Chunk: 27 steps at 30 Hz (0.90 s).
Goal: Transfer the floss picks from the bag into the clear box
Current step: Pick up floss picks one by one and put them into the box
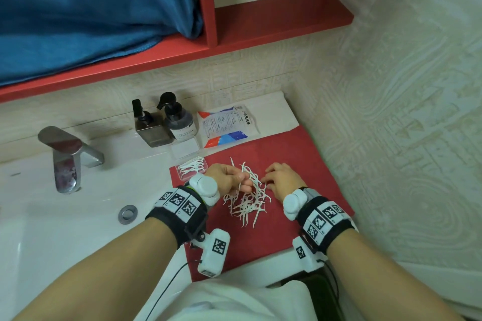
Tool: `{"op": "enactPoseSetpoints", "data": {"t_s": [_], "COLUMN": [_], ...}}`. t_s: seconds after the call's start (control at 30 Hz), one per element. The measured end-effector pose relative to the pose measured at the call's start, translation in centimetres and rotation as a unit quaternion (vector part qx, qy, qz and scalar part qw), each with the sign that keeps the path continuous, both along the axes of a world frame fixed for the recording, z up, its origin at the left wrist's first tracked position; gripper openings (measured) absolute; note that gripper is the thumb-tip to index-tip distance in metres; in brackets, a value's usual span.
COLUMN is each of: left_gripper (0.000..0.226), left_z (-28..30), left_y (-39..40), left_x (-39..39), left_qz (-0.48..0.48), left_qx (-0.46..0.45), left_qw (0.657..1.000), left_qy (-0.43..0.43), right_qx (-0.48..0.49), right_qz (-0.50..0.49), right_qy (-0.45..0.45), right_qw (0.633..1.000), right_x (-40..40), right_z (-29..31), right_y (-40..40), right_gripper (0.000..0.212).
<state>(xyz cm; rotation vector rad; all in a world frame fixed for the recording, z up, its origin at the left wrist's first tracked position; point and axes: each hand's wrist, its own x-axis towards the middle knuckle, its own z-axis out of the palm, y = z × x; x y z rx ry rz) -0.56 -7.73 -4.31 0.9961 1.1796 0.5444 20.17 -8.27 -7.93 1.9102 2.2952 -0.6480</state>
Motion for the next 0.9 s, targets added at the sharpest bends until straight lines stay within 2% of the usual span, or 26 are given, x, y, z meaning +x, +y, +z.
{"op": "enactPoseSetpoints", "data": {"t_s": [0.3, 0.5, 0.6, 0.9], "left_gripper": [0.012, 0.012, 0.013, 0.011], "left_z": [-0.4, -1.1, -1.4, -2.6], "left_y": [0.6, 0.8, 0.8, 1.0], "left_x": [0.3, -0.2, -0.2, -0.4], "left_qz": [0.017, 0.043, 0.047, 0.057], "left_qx": [-0.006, -0.014, -0.014, -0.025], "left_qw": [1.000, 0.999, 0.998, 0.997], "left_qy": [0.012, 0.024, 0.029, 0.036], "right_qx": [-0.009, -0.012, 0.008, -0.013], "right_qz": [-0.016, -0.023, -0.016, -0.035], "right_qy": [-0.004, -0.023, 0.000, 0.095], "right_qw": [1.000, 0.999, 1.000, 0.995], "right_x": [0.9, 0.7, 0.2, -0.8], "right_z": [0.9, 1.8, 2.2, 2.1], "right_y": [0.6, 1.2, 1.2, 0.3], "right_gripper": [0.011, 0.020, 0.026, 0.019]}}
